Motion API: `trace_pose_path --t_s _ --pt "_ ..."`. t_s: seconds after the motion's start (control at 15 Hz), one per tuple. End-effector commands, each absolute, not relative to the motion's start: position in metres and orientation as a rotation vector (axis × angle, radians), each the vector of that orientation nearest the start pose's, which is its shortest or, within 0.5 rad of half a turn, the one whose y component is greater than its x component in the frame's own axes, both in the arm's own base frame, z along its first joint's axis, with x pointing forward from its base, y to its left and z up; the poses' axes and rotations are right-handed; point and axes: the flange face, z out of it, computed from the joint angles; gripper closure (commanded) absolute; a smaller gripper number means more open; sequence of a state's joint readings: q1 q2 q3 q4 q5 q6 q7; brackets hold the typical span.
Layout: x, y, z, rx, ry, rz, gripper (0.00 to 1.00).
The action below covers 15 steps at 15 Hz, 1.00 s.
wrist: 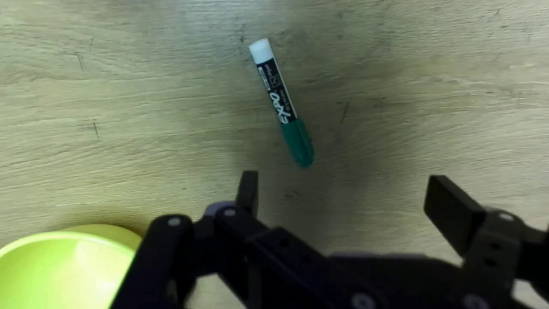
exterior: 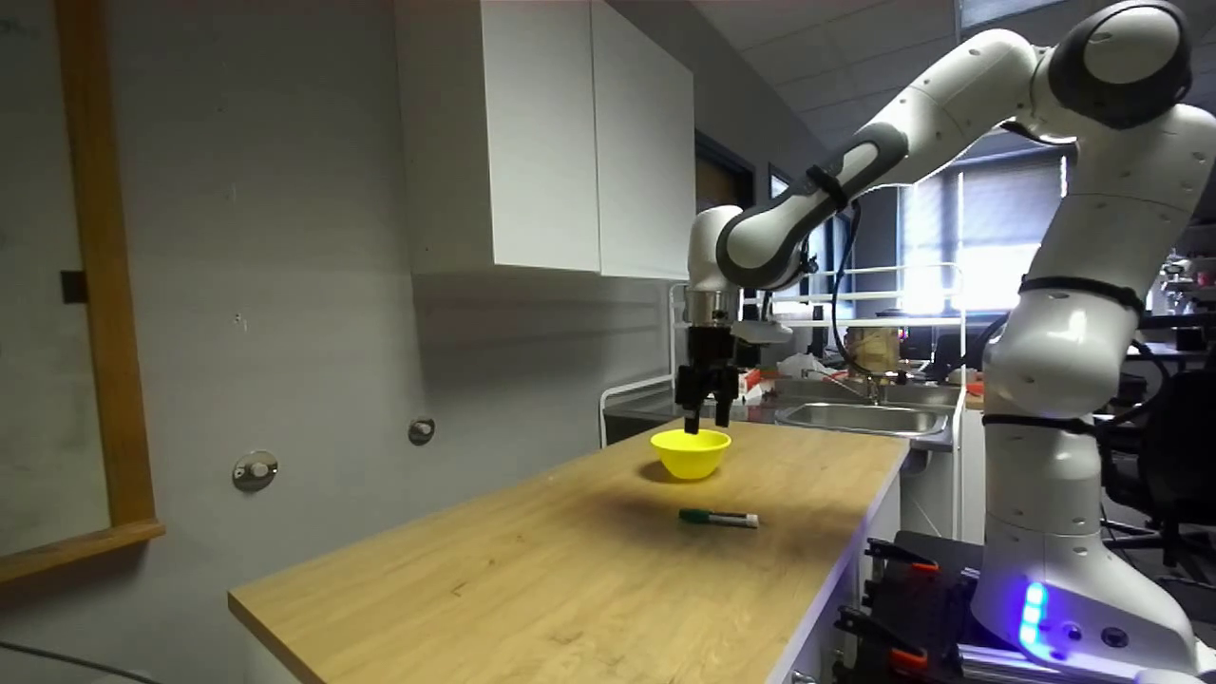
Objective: Pick up the marker and put it in the cup
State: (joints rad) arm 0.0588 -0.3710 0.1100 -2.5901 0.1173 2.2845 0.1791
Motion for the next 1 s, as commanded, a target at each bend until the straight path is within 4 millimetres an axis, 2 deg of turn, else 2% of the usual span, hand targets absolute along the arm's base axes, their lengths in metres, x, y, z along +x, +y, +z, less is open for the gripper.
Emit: trace_pose_path --t_s 0.0,0.2,0.47,0.93 --pt "0.438 0.066 0.359 -3.124 0.072 -0.027 0.0" --pt "0.451 0.064 0.33 -3.151 0.031 0.036 0.0" --pt "0.456 0.072 0.298 -3.153 -0.016 0.086 0.0" --pt "0.44 0.077 0.247 -3.124 -0.086 0.086 0.0"
